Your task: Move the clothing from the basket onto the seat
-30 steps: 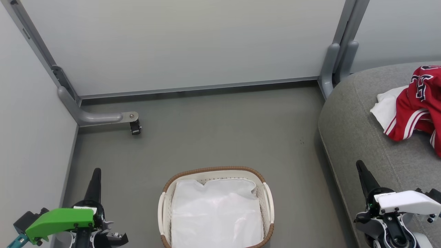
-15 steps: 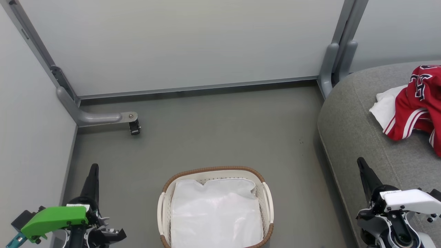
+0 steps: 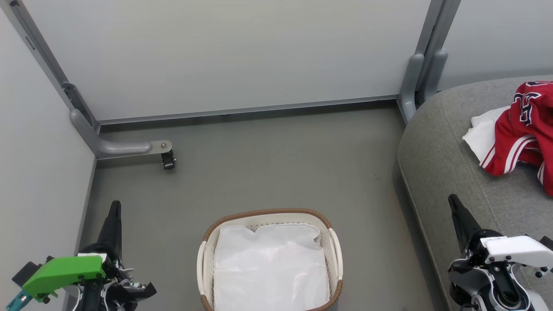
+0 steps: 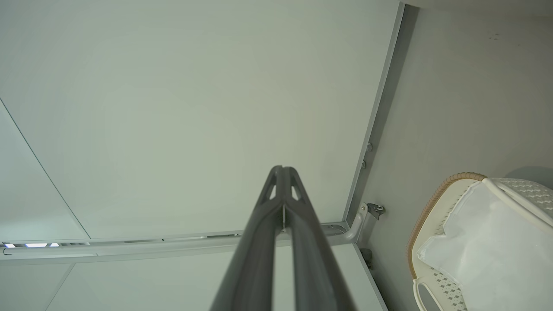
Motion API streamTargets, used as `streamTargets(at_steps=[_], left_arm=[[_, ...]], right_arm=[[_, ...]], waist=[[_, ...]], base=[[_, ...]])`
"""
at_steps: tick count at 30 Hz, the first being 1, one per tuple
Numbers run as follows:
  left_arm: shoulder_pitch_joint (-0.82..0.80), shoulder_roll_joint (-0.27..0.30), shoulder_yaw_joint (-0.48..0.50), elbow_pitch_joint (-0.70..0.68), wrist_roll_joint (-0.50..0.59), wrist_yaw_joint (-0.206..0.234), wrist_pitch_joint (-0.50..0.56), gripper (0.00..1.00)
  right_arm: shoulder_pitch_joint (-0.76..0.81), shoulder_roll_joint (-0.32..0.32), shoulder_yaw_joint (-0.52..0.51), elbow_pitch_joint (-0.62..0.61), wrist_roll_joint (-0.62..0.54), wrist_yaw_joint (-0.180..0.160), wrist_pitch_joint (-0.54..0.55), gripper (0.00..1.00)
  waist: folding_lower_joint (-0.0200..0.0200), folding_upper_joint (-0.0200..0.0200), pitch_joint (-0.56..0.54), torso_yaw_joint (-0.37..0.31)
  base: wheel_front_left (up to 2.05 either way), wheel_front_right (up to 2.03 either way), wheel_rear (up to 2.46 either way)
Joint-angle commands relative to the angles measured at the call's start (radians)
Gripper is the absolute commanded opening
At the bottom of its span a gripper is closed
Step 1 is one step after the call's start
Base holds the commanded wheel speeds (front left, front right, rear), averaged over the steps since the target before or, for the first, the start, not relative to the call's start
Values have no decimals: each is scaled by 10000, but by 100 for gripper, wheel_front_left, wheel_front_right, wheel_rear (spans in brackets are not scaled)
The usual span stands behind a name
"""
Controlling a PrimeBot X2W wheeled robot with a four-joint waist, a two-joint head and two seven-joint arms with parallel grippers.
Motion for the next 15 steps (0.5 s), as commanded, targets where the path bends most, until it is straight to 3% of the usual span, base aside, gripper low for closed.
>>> streamTargets(at_steps=[1, 15], left_arm=[[-100, -2, 23, -20, -35, -47, 35, 0], [-99, 0, 22, -22, -35, -47, 33, 0]], right_arm=[[-73, -59, -21, -48, 40, -3, 30, 0], [-71, -59, -20, -46, 41, -3, 29, 0]], waist=[[0, 0, 0, 1], [0, 0, 0, 1]], base=[[0, 0, 0], [0, 0, 0]])
